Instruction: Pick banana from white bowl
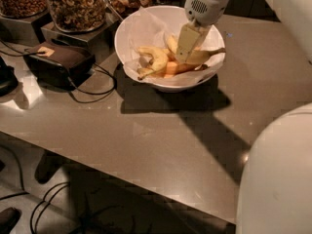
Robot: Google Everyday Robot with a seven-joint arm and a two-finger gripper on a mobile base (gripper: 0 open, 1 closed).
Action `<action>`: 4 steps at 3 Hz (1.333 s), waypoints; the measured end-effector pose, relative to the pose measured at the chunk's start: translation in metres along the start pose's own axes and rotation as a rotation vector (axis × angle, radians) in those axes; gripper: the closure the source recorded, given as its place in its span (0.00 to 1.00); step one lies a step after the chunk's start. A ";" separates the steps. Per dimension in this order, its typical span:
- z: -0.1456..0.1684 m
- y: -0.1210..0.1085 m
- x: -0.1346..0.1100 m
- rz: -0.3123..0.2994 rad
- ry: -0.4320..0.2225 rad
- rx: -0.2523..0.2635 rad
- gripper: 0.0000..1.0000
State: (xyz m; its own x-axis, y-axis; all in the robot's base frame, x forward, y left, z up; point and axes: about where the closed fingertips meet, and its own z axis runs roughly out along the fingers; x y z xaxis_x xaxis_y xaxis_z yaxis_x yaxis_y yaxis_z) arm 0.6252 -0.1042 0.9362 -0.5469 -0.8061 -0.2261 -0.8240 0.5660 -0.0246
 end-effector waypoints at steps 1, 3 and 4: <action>0.007 -0.003 0.000 0.005 0.015 -0.003 0.42; 0.013 -0.006 -0.001 0.009 0.025 -0.007 0.61; 0.013 -0.006 -0.001 0.009 0.025 -0.007 0.84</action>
Offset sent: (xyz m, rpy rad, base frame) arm -0.0115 -0.0127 -0.0162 -0.0577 0.1124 -0.0053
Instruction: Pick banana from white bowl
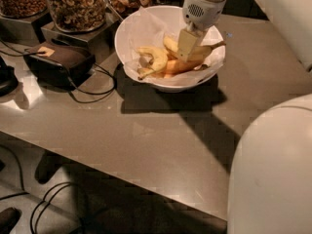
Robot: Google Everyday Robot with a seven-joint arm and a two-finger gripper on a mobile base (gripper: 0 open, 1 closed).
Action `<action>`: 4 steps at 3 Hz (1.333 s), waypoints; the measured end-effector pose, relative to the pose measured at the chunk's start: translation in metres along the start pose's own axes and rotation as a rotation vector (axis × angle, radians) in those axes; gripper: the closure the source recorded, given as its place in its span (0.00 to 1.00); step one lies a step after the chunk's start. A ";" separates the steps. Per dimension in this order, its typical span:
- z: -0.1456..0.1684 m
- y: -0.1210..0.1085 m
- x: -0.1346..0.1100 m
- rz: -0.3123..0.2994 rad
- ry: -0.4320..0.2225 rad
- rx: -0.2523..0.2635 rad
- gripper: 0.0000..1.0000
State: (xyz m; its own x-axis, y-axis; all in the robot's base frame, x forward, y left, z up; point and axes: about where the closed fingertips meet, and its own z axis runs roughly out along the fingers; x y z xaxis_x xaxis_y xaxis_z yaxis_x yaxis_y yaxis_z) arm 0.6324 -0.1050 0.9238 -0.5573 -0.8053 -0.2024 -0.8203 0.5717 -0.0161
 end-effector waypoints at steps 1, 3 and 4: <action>0.000 0.000 0.000 0.000 0.000 0.000 1.00; -0.001 0.009 -0.014 0.034 -0.019 0.033 1.00; -0.018 0.043 -0.031 0.097 -0.037 0.109 1.00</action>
Offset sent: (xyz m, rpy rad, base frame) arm 0.0000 0.0000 0.0000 0.0000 0.0000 0.0000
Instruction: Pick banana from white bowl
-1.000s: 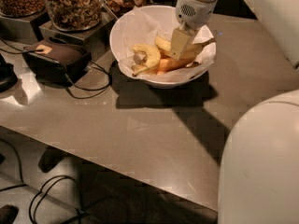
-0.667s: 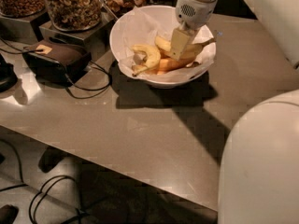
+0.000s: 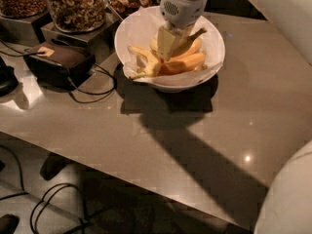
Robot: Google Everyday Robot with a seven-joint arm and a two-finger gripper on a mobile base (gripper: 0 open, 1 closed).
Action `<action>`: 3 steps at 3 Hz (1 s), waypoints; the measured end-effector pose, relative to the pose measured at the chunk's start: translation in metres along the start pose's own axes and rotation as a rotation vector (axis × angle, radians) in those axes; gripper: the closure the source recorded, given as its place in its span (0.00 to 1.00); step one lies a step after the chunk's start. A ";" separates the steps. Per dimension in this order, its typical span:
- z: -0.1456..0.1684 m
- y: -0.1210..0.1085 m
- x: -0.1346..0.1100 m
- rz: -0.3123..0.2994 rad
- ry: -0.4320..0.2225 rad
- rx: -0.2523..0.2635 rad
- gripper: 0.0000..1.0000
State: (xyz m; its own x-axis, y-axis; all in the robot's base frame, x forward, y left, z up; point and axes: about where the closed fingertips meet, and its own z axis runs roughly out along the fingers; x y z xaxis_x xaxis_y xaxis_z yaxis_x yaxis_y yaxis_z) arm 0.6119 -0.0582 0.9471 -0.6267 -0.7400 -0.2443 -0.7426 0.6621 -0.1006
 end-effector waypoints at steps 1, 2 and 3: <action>-0.005 -0.001 -0.005 -0.010 -0.022 -0.001 1.00; -0.029 -0.010 -0.001 0.013 -0.030 0.017 1.00; -0.047 -0.020 0.009 0.045 -0.040 0.032 1.00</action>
Offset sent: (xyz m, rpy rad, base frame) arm -0.0094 -0.0297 0.0591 -0.0021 -0.0177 -0.0503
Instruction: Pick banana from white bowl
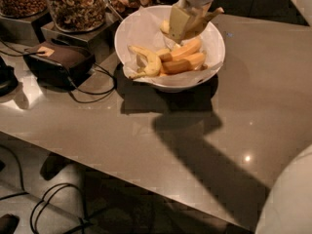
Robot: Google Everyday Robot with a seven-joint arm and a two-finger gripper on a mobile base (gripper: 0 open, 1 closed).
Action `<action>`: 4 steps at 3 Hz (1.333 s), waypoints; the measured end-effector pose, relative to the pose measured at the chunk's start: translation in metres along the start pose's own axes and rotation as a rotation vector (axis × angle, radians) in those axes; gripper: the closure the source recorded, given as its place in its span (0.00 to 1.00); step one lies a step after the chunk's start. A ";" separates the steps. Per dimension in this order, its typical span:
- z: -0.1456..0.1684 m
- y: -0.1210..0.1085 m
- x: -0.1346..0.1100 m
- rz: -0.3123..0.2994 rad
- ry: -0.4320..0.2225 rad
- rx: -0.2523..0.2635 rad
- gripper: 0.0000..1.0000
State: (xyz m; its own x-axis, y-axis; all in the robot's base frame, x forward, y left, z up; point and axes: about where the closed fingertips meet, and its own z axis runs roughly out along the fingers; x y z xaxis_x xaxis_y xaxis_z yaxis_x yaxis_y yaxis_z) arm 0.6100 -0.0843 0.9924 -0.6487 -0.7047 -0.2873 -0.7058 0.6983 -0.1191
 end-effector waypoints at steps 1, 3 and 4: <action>-0.019 -0.012 0.018 0.023 -0.061 0.012 1.00; -0.033 -0.010 0.015 0.005 -0.079 0.026 1.00; -0.075 -0.010 0.041 0.058 -0.084 0.053 1.00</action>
Offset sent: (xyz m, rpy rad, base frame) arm -0.0074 -0.0192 0.0120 0.0346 -0.0391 -0.0138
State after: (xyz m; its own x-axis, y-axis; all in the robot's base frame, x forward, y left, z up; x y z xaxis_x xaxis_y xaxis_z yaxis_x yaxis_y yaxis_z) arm 0.5689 -0.1294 1.0530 -0.6604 -0.6513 -0.3736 -0.6502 0.7450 -0.1494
